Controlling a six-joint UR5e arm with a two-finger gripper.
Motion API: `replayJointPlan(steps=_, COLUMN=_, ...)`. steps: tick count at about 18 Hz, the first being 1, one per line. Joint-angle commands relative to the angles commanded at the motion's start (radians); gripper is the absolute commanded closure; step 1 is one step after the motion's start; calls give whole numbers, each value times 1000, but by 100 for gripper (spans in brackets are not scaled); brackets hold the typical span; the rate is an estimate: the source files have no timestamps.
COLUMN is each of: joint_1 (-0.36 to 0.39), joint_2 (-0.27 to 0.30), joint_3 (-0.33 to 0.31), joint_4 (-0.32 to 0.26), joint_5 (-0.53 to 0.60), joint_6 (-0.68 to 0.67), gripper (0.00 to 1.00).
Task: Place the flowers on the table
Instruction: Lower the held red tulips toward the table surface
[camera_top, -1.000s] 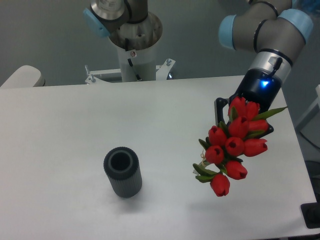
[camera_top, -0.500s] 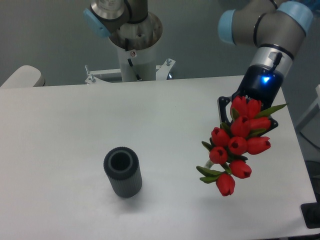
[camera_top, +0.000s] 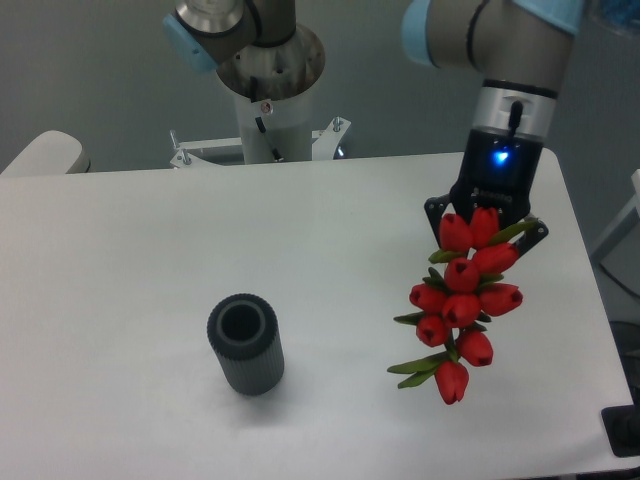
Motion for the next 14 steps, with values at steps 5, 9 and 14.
replayJointPlan(steps=5, joint_1=-54, joint_2=-14, joint_3=-58, joint_4=6, joint_5=222, joint_6=66, gripper=77)
replayJointPlan(steps=9, joint_1=-66, joint_2=-60, joint_3=-66, joint_4=6, joint_5=347, joint_6=71, gripper=77)
replayJointPlan(steps=14, joint_1=-92, joint_2=-149, joint_3=-52, joint_4=11, joint_5=543, joint_6=113, gripper=77)
